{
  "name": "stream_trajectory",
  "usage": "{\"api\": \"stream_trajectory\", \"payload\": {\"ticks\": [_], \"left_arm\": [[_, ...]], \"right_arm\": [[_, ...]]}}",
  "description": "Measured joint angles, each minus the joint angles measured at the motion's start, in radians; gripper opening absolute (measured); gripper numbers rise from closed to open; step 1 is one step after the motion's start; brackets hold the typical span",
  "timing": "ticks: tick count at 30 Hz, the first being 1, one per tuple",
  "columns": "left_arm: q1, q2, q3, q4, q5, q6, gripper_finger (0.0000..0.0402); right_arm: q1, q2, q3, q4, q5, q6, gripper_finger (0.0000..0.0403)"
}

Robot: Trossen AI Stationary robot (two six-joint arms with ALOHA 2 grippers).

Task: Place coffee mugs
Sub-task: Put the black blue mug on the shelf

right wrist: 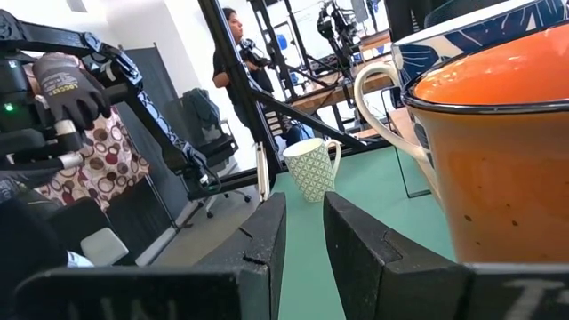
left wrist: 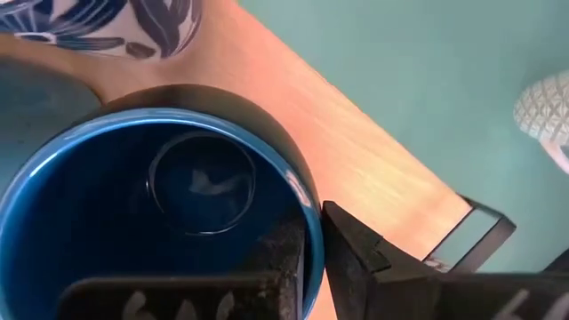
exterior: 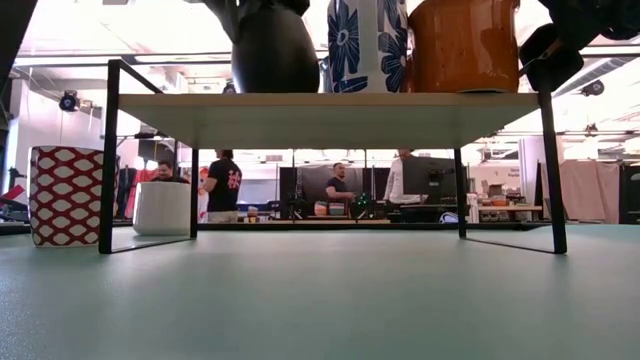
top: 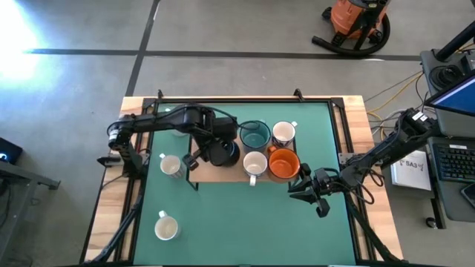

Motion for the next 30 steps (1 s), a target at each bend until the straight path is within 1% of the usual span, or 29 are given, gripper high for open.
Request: {"api": "stream_trajectory", "payload": {"ticks": [10,17,25,30], "left_arm": [[0.062,0.011,-0.001,-0.002,-0.006,0.013,0.0014],[0.068,0.011,-0.003,-0.002,-0.006,0.074,0.0014],[0.095,0.009,-0.01,0.001,-0.003,0.076,0.0024],[0.109,0.008,-0.01,0.0,-0.003,0.104,0.0025]], "right_arm": [[0.0,0.0,0.0,0.0,0.0,0.0,0.0068],[0.0,0.0,0.0,0.0,0.0,0.0,0.0068],[0.0,0.0,0.0,0.0,0.0,0.0,0.0068],[0.0,0.0,0.0,0.0,0.0,0.0,0.0068]]}}
